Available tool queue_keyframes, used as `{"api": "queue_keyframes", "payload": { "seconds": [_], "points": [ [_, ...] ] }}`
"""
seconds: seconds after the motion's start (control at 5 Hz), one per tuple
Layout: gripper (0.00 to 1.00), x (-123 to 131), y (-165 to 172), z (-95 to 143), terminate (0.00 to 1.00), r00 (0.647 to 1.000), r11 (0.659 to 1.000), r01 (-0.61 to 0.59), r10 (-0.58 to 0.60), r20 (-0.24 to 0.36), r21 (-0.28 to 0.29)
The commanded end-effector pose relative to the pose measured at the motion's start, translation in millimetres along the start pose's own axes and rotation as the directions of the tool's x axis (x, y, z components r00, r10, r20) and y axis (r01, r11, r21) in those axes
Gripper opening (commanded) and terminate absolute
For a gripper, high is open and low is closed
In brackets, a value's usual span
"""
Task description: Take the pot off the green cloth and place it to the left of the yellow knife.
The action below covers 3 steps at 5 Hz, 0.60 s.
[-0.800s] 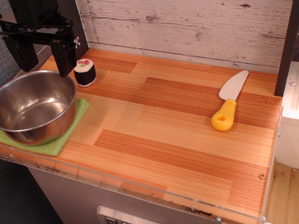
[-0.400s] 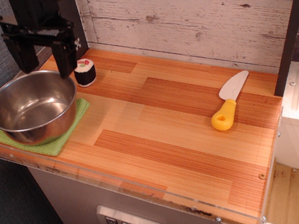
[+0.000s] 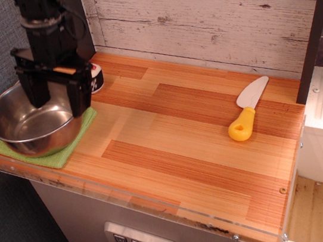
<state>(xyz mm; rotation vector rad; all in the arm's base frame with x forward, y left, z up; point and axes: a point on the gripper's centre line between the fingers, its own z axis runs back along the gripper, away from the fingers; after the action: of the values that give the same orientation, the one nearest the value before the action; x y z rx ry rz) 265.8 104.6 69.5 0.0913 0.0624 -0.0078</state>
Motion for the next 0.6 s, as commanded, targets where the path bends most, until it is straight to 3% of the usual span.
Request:
{"api": "queue_keyframes", "payload": {
  "seconds": [0.0,0.2,0.4],
  "points": [
    [1.00,1.7,-4.0,-13.2,0.00,1.000,1.000,0.005,-0.005,-0.001,0.031],
    [1.00,2.8,-2.8,-21.8,0.00,1.000,1.000,-0.001,0.002,-0.006,0.020],
    [0.00,3.7,-2.5,-28.8,0.00,1.000,1.000,0.012,-0.012,0.005,0.003]
  ]
}}
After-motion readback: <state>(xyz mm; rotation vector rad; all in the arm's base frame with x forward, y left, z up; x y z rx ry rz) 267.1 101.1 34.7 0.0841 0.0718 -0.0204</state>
